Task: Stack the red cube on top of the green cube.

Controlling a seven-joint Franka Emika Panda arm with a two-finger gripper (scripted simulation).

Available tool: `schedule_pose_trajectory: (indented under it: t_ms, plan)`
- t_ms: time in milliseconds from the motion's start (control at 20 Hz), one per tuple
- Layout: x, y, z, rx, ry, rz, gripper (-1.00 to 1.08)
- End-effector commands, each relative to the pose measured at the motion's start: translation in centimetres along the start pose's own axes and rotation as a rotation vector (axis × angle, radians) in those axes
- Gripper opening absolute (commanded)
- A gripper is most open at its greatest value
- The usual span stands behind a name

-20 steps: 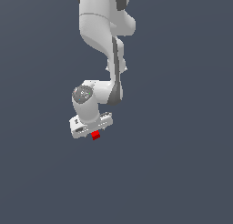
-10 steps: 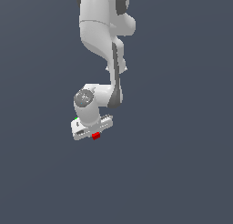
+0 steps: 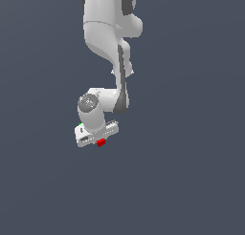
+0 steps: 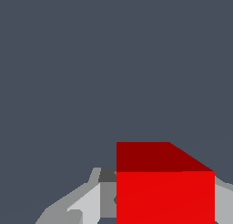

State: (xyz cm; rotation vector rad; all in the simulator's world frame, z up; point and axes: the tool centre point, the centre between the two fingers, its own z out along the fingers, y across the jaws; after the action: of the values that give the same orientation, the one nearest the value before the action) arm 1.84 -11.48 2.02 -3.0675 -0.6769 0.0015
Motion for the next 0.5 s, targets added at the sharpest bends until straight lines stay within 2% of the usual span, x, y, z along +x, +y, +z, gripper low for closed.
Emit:
schedule_pose_trajectory:
  t_ms: [0, 450]
  plan:
    - [0.0, 0.0, -0.2, 0.0, 0.0, 0.0, -1.0]
    - [-0.1, 0.0, -4.5, 0.0, 0.0, 0.0, -1.0]
